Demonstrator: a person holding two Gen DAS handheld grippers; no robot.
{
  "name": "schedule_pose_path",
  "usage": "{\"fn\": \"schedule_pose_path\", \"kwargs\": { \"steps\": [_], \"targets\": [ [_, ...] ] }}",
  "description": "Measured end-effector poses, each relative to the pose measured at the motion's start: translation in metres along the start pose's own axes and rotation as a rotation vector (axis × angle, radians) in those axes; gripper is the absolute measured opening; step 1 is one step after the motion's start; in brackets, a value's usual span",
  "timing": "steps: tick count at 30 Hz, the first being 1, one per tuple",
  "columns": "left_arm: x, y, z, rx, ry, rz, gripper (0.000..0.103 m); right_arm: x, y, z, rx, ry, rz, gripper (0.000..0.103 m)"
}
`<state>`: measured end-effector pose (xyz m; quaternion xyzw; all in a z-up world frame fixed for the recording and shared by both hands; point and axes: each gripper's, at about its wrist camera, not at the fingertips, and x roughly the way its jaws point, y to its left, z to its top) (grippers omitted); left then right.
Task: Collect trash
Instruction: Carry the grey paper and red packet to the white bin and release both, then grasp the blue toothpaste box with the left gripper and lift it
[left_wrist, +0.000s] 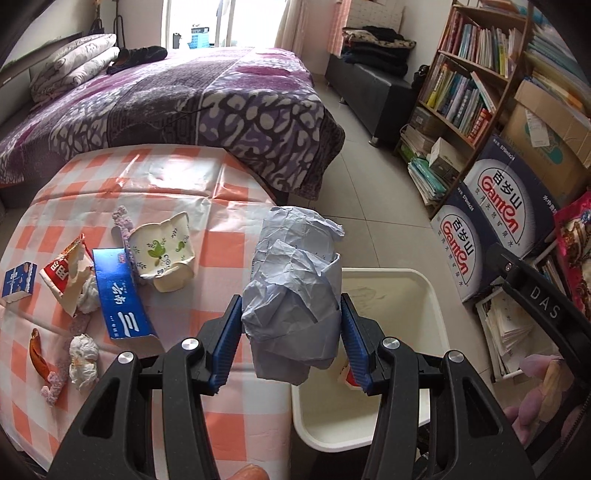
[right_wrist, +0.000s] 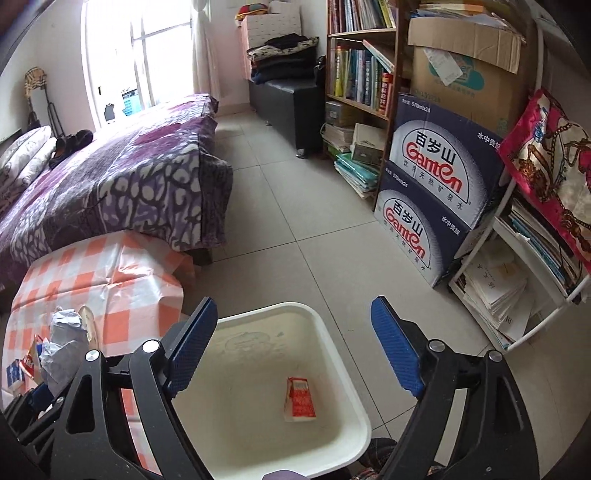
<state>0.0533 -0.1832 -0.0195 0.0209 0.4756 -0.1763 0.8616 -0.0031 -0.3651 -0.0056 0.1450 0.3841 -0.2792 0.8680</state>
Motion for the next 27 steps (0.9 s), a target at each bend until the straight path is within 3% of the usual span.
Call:
{"fn": "schedule_pose_path", "kwargs": {
  "steps": [14,18,27],
  "targets": [
    [0.021,-0.052,0.005,0.068,0.049,-0.076,0.052,0.011,-0.051,0.008,0.178,0.039,-0.011,0.082],
    [0.024,-0.060,0.004,0.075,0.062,-0.097,0.068,0.012,-0.056,0.009,0.199,0.036,-0.022,0.085],
    [0.024,-0.045,0.001,0.060,0.047,-0.029,0.081,0.014,-0.050,0.007,0.195,0.034,-0.030,0.091]
  ]
}}
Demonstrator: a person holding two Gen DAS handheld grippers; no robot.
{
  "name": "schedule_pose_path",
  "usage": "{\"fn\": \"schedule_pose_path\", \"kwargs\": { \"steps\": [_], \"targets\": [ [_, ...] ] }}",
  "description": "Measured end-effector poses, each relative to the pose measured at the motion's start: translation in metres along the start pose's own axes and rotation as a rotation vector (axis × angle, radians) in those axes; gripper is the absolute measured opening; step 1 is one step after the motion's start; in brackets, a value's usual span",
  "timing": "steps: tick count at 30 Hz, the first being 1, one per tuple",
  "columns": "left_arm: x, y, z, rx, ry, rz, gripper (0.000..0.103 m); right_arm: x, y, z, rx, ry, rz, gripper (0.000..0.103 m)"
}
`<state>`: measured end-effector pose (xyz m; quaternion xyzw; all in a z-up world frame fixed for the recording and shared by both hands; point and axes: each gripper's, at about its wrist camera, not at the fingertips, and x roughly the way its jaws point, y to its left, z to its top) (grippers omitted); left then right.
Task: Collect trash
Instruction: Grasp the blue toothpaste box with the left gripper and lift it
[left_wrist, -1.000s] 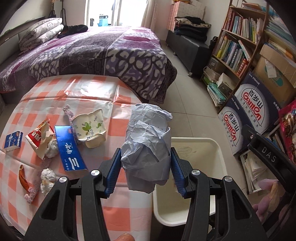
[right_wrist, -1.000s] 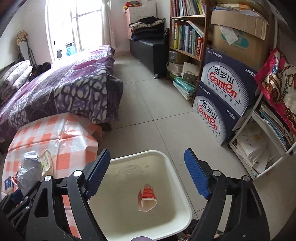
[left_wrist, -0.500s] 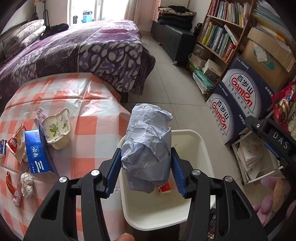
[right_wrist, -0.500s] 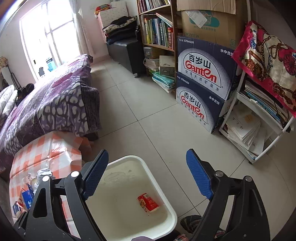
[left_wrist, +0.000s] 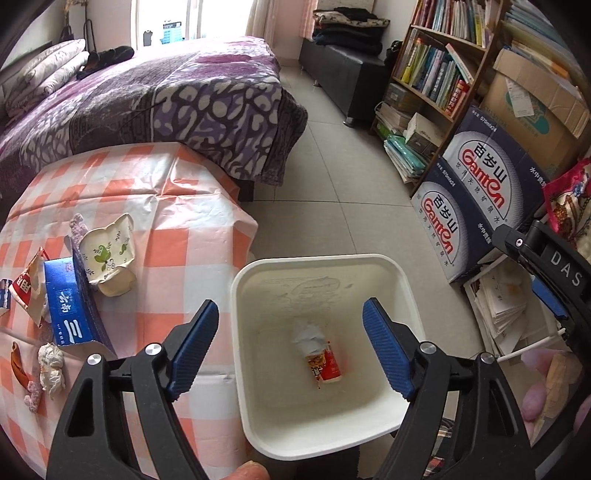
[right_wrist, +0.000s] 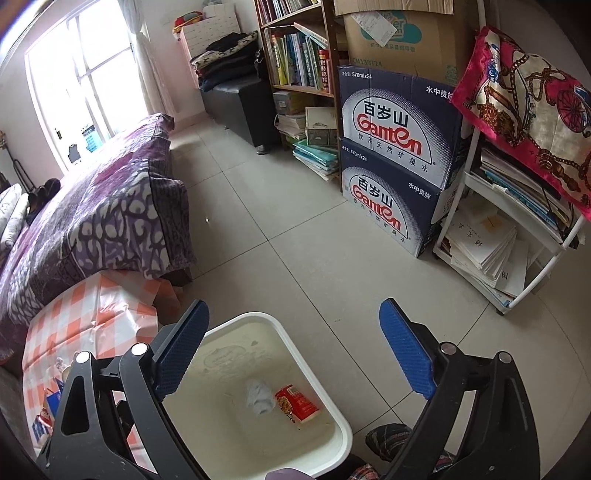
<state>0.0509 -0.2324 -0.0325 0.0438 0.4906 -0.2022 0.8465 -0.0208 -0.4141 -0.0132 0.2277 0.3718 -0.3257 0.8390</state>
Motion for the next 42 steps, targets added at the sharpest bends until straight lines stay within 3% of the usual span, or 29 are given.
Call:
{"fn": "schedule_pose_path", "kwargs": {
  "steps": [5,10,16,21,29,34,39,41,42],
  "targets": [
    [0.007,0.029,-0.007,-0.047,0.018,0.110,0.082,0.005,0.017,-0.006,-0.046,0.027,0.001,0.094],
    [0.014,0.070,-0.013,-0.112,0.032,0.321,0.082,0.007,0.035,-0.013,-0.094,0.047,0.012,0.095],
    [0.023,0.132,-0.010,-0.244,0.079,0.458,0.083,0.008,0.058,-0.021,-0.152,0.063,0.022,0.096],
    [0.039,0.166,-0.003,-0.295,0.159,0.468,0.083,0.010,0.079,-0.029,-0.195,0.087,0.033,0.096],
    [0.029,0.204,-0.008,-0.341,0.170,0.453,0.083,0.013,0.112,-0.047,-0.257,0.133,0.063,0.096],
    [0.038,0.223,-0.014,-0.394,0.234,0.383,0.083,0.016,0.135,-0.063,-0.300,0.187,0.093,0.096],
    [0.051,0.215,-0.014,-0.358,0.266,0.340,0.083,0.013,0.153,-0.074,-0.357,0.177,0.080,0.096],
    [0.055,0.216,-0.015,-0.348,0.286,0.340,0.079,0.015,0.156,-0.077,-0.363,0.189,0.076,0.096],
    [0.054,0.216,-0.016,-0.342,0.283,0.333,0.072,0.016,0.157,-0.077,-0.362,0.201,0.077,0.096]
  ]
}}
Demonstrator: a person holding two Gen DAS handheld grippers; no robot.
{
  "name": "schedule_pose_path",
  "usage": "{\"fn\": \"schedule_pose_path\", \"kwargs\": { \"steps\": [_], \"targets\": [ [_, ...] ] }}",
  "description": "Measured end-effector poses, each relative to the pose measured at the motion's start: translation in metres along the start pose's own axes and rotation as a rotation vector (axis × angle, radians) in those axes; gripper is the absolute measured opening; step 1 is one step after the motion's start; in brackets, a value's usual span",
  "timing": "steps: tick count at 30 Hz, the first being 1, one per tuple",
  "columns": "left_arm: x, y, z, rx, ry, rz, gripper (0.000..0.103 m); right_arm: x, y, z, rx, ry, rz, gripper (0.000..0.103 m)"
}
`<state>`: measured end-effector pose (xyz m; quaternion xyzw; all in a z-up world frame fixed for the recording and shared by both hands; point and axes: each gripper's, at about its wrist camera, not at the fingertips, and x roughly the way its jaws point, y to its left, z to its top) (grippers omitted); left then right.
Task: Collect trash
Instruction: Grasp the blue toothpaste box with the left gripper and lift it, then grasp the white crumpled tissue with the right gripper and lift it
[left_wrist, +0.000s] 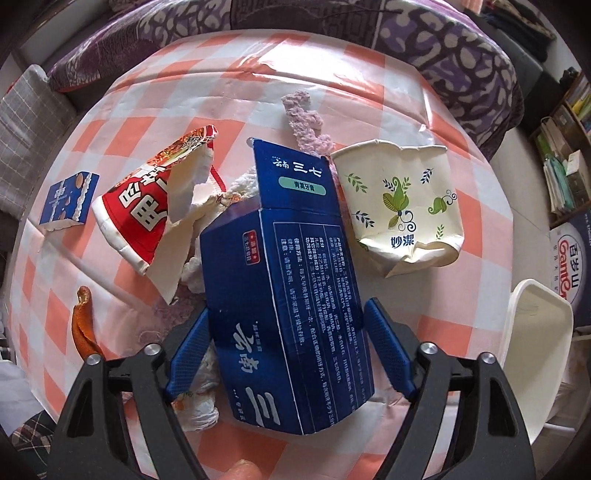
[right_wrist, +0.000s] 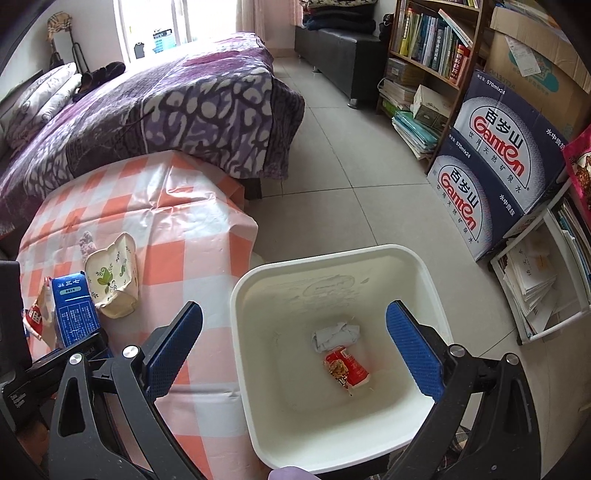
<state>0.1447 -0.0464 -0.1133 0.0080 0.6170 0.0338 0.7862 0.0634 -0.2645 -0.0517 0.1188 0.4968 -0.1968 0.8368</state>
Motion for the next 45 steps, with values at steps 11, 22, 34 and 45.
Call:
{"fn": "schedule_pose_path", "kwargs": {
  "steps": [11,22,34,45],
  "targets": [
    [-0.059,0.032,-0.005,0.124,-0.140,-0.154,0.042,0.004,0.029,-0.012,-0.042,0.022,0.038,0.096],
    [-0.102,0.124,-0.006,0.064,-0.320,-0.097,0.042,-0.010,0.126,-0.053,-0.226,0.115,0.269,0.096],
    [-0.100,0.202,-0.003,-0.107,-0.291,-0.168,0.043,0.015,0.229,-0.100,-0.350,0.303,0.388,0.085],
    [-0.100,0.207,-0.004,-0.128,-0.299,-0.166,0.034,0.007,0.223,-0.081,-0.346,0.206,0.369,0.027]
  ]
}}
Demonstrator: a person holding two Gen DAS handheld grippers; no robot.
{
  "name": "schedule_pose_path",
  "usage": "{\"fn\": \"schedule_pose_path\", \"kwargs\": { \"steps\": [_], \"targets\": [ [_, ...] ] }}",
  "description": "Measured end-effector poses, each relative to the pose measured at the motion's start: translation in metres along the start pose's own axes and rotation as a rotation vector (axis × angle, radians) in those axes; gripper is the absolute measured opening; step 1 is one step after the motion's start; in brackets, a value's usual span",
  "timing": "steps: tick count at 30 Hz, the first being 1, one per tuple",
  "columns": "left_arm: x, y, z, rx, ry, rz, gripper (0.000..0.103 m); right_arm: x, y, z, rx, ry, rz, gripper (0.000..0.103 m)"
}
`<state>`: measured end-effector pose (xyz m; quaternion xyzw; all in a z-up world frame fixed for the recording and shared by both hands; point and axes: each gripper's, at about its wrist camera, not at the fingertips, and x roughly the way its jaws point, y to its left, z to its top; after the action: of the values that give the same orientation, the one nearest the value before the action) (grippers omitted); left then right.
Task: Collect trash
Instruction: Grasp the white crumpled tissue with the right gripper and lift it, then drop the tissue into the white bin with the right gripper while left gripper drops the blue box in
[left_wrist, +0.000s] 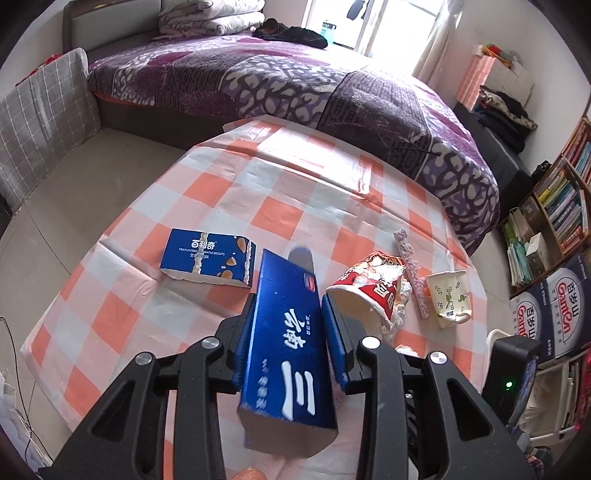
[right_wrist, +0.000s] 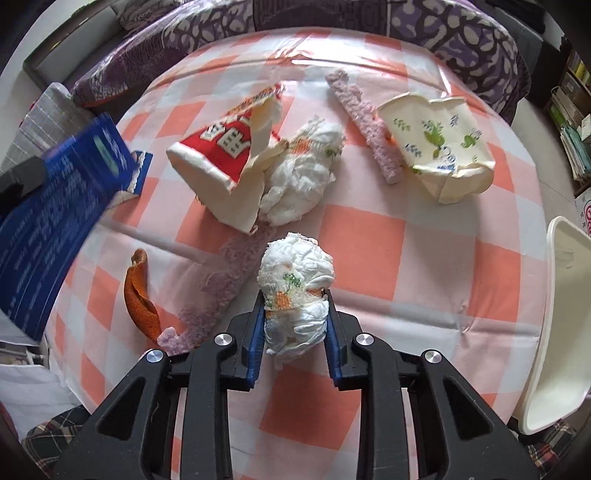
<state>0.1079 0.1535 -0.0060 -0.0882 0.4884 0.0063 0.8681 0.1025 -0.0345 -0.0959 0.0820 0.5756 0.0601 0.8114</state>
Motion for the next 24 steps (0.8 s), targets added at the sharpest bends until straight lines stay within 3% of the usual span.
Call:
{"fn": "schedule_pose_path", "kwargs": {
  "steps": [11,24],
  "targets": [
    [-0.001,-0.014,-0.007,0.029,-0.017,-0.016,0.032,-0.059,-0.042,0.010,0.021,-0.219,-0.079,0.026],
    [-0.014,-0.045,-0.023,0.069,-0.101,-0.028,0.032,-0.095,-0.103,-0.001,0.108,-0.354,-0.182,0.026]
  ]
}}
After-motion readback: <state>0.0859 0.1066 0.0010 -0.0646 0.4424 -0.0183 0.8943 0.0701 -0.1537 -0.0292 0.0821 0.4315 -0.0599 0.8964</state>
